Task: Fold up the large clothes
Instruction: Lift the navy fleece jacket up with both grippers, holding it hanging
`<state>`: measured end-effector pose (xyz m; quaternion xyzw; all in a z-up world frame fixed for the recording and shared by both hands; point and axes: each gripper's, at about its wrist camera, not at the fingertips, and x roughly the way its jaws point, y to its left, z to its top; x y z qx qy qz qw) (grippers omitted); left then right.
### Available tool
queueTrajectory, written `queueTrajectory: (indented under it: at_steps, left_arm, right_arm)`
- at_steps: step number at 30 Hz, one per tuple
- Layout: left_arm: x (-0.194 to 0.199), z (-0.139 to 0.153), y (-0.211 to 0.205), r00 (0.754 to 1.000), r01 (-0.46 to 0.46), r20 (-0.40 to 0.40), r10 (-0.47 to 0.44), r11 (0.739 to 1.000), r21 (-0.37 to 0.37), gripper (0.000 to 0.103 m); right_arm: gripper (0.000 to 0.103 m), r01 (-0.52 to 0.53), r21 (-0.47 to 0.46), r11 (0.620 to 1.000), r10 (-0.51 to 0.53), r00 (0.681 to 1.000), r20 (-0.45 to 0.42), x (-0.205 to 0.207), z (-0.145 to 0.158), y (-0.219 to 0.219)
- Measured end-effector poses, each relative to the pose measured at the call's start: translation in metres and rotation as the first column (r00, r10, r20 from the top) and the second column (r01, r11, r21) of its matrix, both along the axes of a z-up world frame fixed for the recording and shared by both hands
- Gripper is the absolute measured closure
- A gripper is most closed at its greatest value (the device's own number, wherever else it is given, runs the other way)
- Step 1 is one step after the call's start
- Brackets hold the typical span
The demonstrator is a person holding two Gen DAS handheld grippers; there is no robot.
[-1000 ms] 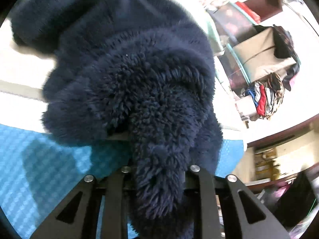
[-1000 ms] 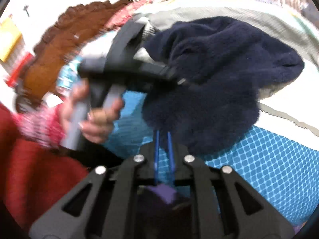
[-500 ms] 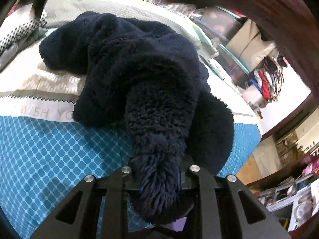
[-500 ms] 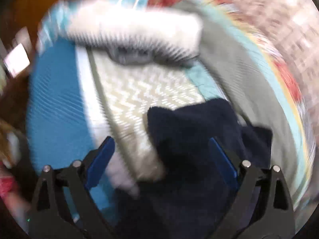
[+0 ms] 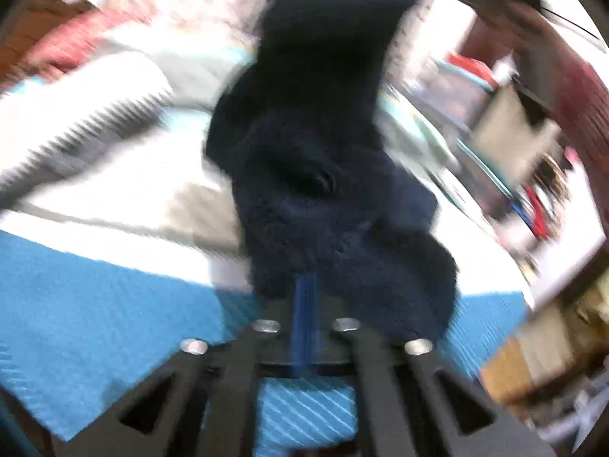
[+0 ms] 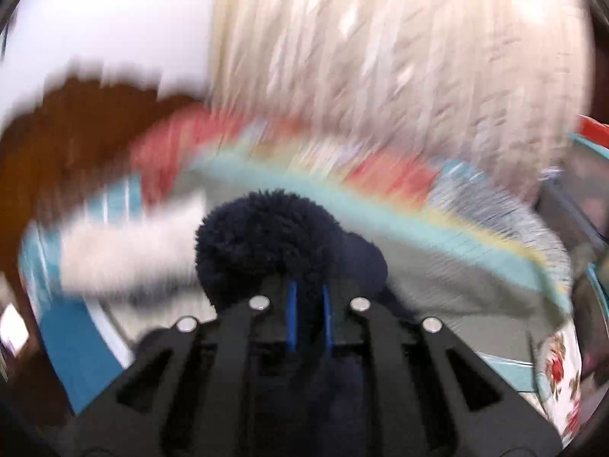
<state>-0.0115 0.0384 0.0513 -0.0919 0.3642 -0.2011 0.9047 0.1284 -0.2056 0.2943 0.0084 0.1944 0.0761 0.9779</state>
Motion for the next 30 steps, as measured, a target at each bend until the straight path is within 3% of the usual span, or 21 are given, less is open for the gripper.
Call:
queueTrajectory:
  at_steps: [2,5,8,10,13,15,18,21,24,27,30]
  left_arm:
    - [0.003,0.036,0.026,0.992,-0.095,0.082,0.095,0.995,-0.011,0.086]
    - [0.004,0.096,0.058,0.961,-0.189,0.196,0.197,0.980,-0.059,0.086]
    - [-0.004,0.137,0.053,0.939,-0.193,0.280,0.200,0.980,-0.053,0.086]
    - [-0.007,0.147,0.025,0.946,-0.162,0.284,0.156,0.987,-0.003,0.086]
    - [-0.014,0.138,-0.019,0.967,-0.037,0.251,0.030,0.999,0.021,0.086]
    - [-0.017,0.127,-0.039,0.969,0.041,0.242,-0.045,0.999,0.021,0.086]
    - [-0.019,0.106,-0.071,0.966,0.195,0.183,-0.182,0.979,-0.056,0.086]
    - [-0.020,0.086,-0.094,0.943,0.323,0.121,-0.309,0.939,-0.121,0.086]
    - [-0.023,0.066,-0.113,0.896,0.443,0.078,-0.437,0.879,-0.174,0.086]
    - [-0.036,0.057,-0.120,0.876,0.482,0.081,-0.475,0.861,-0.161,0.086]
    - [-0.052,0.057,-0.118,0.870,0.483,0.150,-0.470,0.873,-0.062,0.086]
  right_arm:
    - [0.093,0.014,0.130,0.991,-0.027,0.995,0.101,-0.045,0.047,-0.038]
    - [0.093,-0.015,0.222,0.975,-0.033,0.977,0.211,-0.106,0.096,-0.066]
    - [0.093,-0.022,0.210,0.977,-0.042,0.955,0.294,-0.156,0.134,-0.078]
    - [0.093,-0.018,0.184,0.983,-0.041,0.949,0.314,-0.178,0.154,-0.080]
    - [0.093,0.002,0.156,0.988,-0.051,0.949,0.310,-0.210,0.171,-0.089]
    - [0.093,0.011,0.160,0.987,-0.057,0.956,0.286,-0.217,0.174,-0.091]
    - [0.093,0.031,0.150,0.988,-0.070,0.964,0.257,-0.223,0.177,-0.091]
    - [0.093,0.036,0.176,0.984,-0.079,0.967,0.243,-0.228,0.177,-0.093]
    - [0.093,0.039,0.198,0.979,-0.090,0.963,0.254,-0.232,0.183,-0.095]
    - [0.093,0.045,0.191,0.981,-0.097,0.957,0.273,-0.231,0.192,-0.090]
    - [0.093,0.038,0.178,0.983,-0.089,0.953,0.290,-0.232,0.203,-0.077]
